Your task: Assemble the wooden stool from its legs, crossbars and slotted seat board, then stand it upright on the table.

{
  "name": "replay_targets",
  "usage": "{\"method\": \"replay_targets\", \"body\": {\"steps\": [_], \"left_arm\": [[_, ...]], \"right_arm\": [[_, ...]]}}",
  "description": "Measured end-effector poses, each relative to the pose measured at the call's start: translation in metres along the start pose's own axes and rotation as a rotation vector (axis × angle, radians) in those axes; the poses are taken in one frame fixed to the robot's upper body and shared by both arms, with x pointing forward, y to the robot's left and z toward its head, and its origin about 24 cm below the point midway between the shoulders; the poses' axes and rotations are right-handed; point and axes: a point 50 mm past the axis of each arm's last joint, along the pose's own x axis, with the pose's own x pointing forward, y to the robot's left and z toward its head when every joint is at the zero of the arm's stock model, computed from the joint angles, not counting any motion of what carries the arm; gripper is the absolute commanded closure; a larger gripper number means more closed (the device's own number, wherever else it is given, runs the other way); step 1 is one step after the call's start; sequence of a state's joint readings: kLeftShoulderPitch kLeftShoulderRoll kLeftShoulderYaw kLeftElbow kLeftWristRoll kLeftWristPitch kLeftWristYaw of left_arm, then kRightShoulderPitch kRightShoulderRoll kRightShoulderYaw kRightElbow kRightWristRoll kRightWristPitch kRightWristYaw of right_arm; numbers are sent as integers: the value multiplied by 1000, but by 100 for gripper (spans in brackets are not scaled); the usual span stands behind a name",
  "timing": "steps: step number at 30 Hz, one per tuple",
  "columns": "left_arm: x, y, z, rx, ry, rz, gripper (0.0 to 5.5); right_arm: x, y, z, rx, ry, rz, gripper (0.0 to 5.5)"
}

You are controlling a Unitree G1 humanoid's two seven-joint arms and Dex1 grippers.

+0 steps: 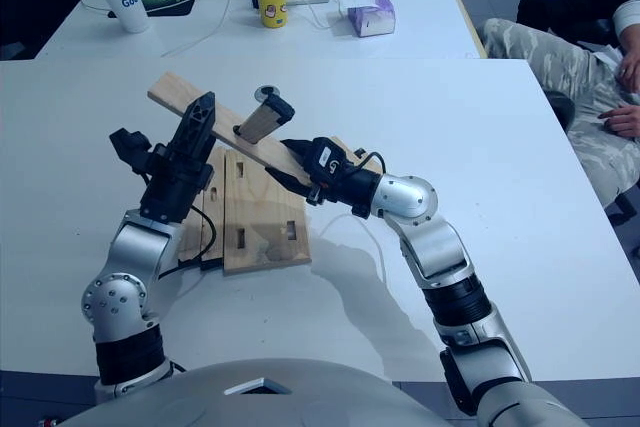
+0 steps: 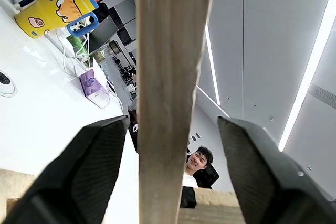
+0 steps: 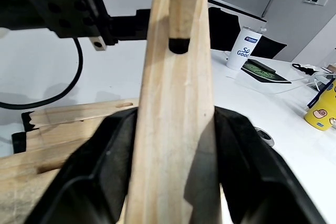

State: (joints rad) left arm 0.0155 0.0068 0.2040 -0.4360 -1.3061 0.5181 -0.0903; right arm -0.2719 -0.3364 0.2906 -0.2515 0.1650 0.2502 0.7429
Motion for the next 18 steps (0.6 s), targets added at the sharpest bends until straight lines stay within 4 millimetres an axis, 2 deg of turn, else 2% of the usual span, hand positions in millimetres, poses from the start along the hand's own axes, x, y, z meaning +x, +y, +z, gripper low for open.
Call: {"method": "replay_targets", "body": {"steps": [8, 18], "left_arm": [[2, 3, 2, 3, -7, 9, 437], [1, 8, 0, 32, -16, 49, 447]], "right_arm": [[0, 0, -1, 0, 2, -2, 343], [-1, -1, -2, 5, 12, 12, 343]]}}
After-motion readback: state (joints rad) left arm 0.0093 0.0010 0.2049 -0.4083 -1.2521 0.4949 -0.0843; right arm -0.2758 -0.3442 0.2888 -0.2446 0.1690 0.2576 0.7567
